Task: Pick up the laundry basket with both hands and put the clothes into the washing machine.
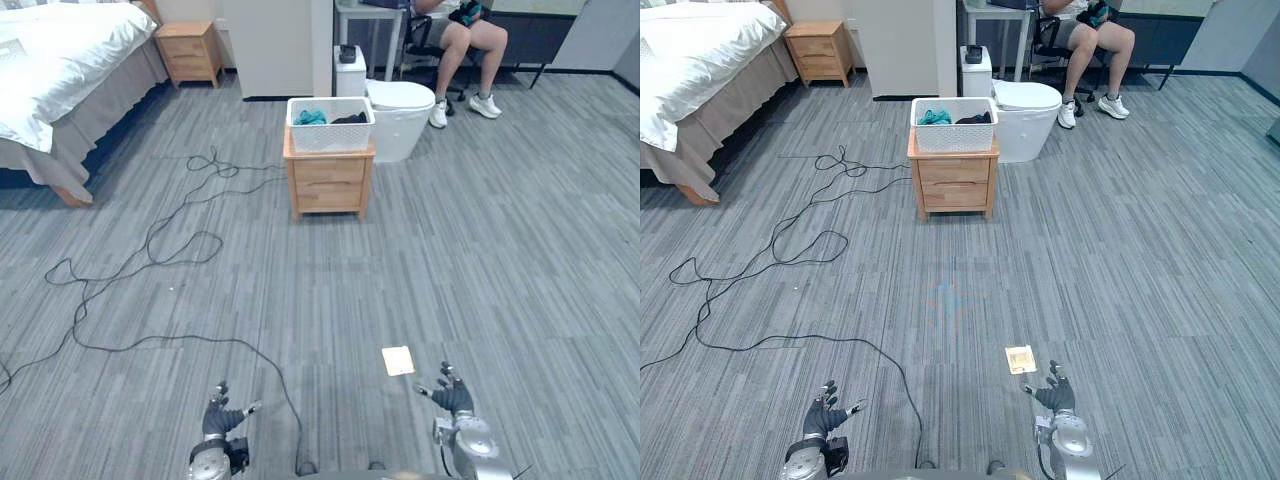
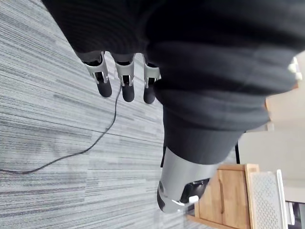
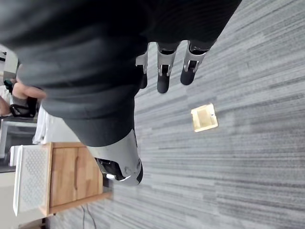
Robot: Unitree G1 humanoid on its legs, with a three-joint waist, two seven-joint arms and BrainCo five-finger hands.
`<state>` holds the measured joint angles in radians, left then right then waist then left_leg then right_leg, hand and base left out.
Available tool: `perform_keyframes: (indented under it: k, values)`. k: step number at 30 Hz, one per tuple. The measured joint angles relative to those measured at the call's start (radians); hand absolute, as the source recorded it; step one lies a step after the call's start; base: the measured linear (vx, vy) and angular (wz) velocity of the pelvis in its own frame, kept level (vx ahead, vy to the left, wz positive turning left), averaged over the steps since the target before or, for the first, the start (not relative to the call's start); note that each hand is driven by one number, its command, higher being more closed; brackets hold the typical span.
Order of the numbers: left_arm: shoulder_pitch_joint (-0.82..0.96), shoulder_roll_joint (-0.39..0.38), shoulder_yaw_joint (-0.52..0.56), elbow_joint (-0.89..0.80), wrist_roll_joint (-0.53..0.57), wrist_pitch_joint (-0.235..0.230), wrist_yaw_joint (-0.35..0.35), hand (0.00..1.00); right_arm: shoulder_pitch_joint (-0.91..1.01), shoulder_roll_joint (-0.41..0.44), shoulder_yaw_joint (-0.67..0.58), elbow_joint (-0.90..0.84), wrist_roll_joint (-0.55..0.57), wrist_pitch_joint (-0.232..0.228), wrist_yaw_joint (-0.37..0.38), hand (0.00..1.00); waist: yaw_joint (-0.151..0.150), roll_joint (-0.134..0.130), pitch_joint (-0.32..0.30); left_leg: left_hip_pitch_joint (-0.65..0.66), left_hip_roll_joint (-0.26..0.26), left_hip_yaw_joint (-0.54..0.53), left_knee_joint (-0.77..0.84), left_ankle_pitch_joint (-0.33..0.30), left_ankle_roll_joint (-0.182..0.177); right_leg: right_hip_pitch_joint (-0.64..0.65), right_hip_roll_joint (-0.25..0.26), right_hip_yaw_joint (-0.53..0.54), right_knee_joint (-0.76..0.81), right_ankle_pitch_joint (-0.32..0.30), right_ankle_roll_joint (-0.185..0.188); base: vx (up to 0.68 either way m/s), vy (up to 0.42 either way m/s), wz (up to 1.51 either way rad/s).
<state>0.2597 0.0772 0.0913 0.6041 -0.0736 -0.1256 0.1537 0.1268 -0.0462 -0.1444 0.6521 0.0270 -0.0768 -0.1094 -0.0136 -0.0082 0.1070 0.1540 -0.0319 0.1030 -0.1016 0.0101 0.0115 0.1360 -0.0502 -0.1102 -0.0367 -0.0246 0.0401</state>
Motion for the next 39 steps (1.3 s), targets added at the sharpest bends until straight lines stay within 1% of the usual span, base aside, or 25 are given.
perform_keyframes:
  k: [4, 6, 11, 20, 24, 26, 27, 29, 30, 31, 32, 33, 34, 35, 36, 37, 38, 39]
  values:
    - [-0.001, -0.005, 0.006, 0.061, -0.009, 0.001, -0.001, 0.0, -0.004, 0.0, -0.01, 0.016, 0.0, 0.009, 0.001, 0.0, 0.0, 0.0, 0.0, 0.001, 0.001, 0.012, 0.001, 0.0, 0.0, 0.0, 0.0, 0.0, 0.0, 0.0, 0.0, 0.0, -0.032, -0.02]
    - [-0.001, -0.019, 0.027, 0.076, -0.023, 0.003, -0.003, 0.0, -0.01, 0.0, -0.022, 0.036, 0.0, 0.011, 0.002, 0.0, 0.0, 0.0, 0.0, 0.001, 0.001, 0.013, 0.004, 0.0, -0.001, 0.0, 0.0, 0.0, 0.0, 0.0, 0.0, -0.01, -0.038, -0.01]
    - [0.002, -0.026, 0.033, 0.085, -0.033, 0.003, -0.019, 0.0, -0.012, 0.001, -0.045, 0.061, 0.0, 0.014, 0.002, 0.0, 0.0, 0.0, 0.0, 0.001, 0.003, 0.015, 0.005, 0.0, -0.001, 0.0, 0.001, 0.0, 0.001, 0.0, 0.0, -0.04, -0.035, 0.0]
    - [0.005, -0.031, 0.033, 0.113, -0.032, 0.005, -0.019, 0.0, -0.01, 0.002, -0.047, 0.071, 0.002, 0.015, 0.0, 0.0, 0.001, -0.001, 0.006, -0.008, 0.006, 0.037, -0.001, -0.001, 0.0, -0.007, 0.004, 0.004, 0.001, 0.0, 0.001, -0.08, -0.035, -0.03]
    - [0.001, -0.031, 0.032, 0.109, -0.033, 0.005, -0.019, 0.0, -0.013, 0.002, -0.046, 0.071, 0.003, 0.015, -0.002, 0.0, 0.003, -0.004, 0.014, -0.043, 0.009, 0.046, -0.001, -0.006, -0.003, -0.045, 0.006, 0.007, 0.001, -0.003, 0.004, -0.07, -0.038, -0.04]
    - [0.004, -0.031, 0.032, 0.091, -0.033, 0.005, -0.018, 0.0, -0.016, 0.002, -0.043, 0.071, 0.003, 0.015, -0.005, 0.0, 0.011, -0.006, 0.018, -0.059, 0.012, 0.069, -0.001, -0.012, 0.005, -0.068, 0.011, 0.033, 0.003, -0.003, 0.005, -0.02, -0.017, -0.31]
    - [0.007, -0.03, 0.032, 0.079, -0.033, 0.006, -0.018, 0.0, -0.022, 0.001, -0.043, 0.07, 0.003, 0.015, -0.006, 0.0, 0.03, -0.008, 0.019, -0.07, 0.014, 0.091, 0.0, -0.017, 0.012, -0.091, 0.013, 0.051, 0.011, -0.005, 0.006, 0.02, 0.002, -0.47]
    - [0.013, -0.03, 0.032, 0.046, -0.033, 0.007, -0.018, 0.0, -0.041, -0.001, -0.042, 0.069, 0.004, 0.015, -0.017, 0.0, 0.031, -0.008, 0.025, -0.081, 0.013, 0.114, 0.008, -0.032, 0.026, -0.143, 0.009, 0.067, 0.067, -0.041, 0.018, 0.08, 0.028, -0.36]
    - [0.018, -0.026, 0.031, 0.016, -0.034, 0.007, -0.017, 0.0, -0.06, 0.0, -0.041, 0.067, 0.004, 0.016, -0.021, 0.0, 0.029, -0.013, 0.043, -0.087, 0.007, 0.132, 0.037, -0.064, 0.029, -0.188, -0.008, 0.068, 0.17, -0.096, 0.041, 0.11, 0.057, -0.19]
    - [0.023, -0.021, 0.031, -0.014, -0.034, 0.007, -0.017, 0.0, -0.057, -0.001, -0.037, 0.053, 0.004, 0.016, -0.022, 0.0, 0.026, -0.027, 0.056, -0.086, -0.01, 0.145, 0.069, -0.095, 0.04, -0.234, -0.034, 0.069, 0.278, -0.155, 0.045, 0.1, 0.056, -0.15]
    - [0.024, -0.02, 0.031, -0.024, -0.035, 0.006, -0.017, 0.0, -0.055, -0.002, -0.035, 0.044, 0.004, 0.016, -0.021, 0.0, 0.027, -0.03, 0.058, -0.083, -0.016, 0.142, 0.078, -0.116, 0.044, -0.248, -0.045, 0.066, 0.34, -0.163, 0.044, 0.13, 0.057, -0.23]
    - [0.022, -0.018, 0.03, -0.029, -0.035, 0.006, -0.017, 0.0, -0.059, -0.003, -0.032, 0.026, 0.003, 0.017, -0.022, 0.0, 0.029, -0.025, 0.072, -0.067, -0.022, 0.143, 0.087, -0.139, 0.062, -0.307, -0.066, 0.039, 0.495, -0.16, 0.04, 0.12, 0.054, -0.18]
    - [0.023, -0.015, 0.029, -0.029, -0.035, 0.006, -0.016, 0.0, -0.063, -0.003, -0.029, 0.019, 0.003, 0.017, -0.022, 0.0, 0.024, -0.018, 0.082, -0.053, -0.022, 0.139, 0.095, -0.152, 0.07, -0.344, -0.077, 0.023, 0.592, -0.151, 0.036, 0.19, 0.085, -0.07]
    - [0.018, -0.006, 0.026, -0.028, -0.035, 0.006, -0.015, 0.0, -0.052, -0.001, -0.012, 0.0, 0.003, 0.017, -0.021, 0.0, 0.013, -0.017, 0.096, -0.024, -0.02, 0.124, 0.12, -0.181, 0.09, -0.405, -0.091, -0.008, 0.727, -0.17, 0.026, 0.31, 0.128, 0.13]
    - [0.017, 0.007, 0.02, -0.029, -0.036, 0.006, -0.01, 0.0, -0.048, 0.0, 0.001, -0.001, 0.002, 0.017, -0.02, 0.0, 0.006, -0.016, 0.1, -0.003, -0.017, 0.113, 0.139, -0.215, 0.095, -0.438, -0.093, -0.033, 0.75, -0.207, 0.013, 0.37, 0.129, 0.16]
    - [0.015, 0.011, 0.02, -0.028, -0.038, 0.006, -0.006, 0.0, -0.049, -0.001, 0.005, -0.001, 0.002, 0.017, -0.02, 0.0, 0.005, -0.008, 0.105, 0.007, -0.012, 0.109, 0.145, -0.227, 0.095, -0.453, -0.091, -0.049, 0.74, -0.218, 0.013, 0.36, 0.101, 0.22]
    - [-0.001, 0.014, 0.021, -0.026, -0.042, 0.006, 0.003, 0.0, -0.052, -0.006, 0.006, -0.004, 0.002, 0.017, -0.021, 0.0, -0.001, -0.004, 0.116, 0.037, 0.004, 0.09, 0.155, -0.249, 0.093, -0.474, -0.075, -0.093, 0.686, -0.219, 0.012, 0.45, 0.052, 0.35]
    - [-0.025, 0.017, 0.02, -0.024, -0.043, 0.005, 0.004, 0.0, -0.053, -0.012, 0.006, -0.01, 0.002, 0.017, -0.021, 0.0, -0.002, 0.005, 0.126, 0.06, 0.03, 0.077, 0.158, -0.259, 0.085, -0.509, -0.041, -0.127, 0.601, -0.207, 0.006, 0.48, 0.036, 0.42]
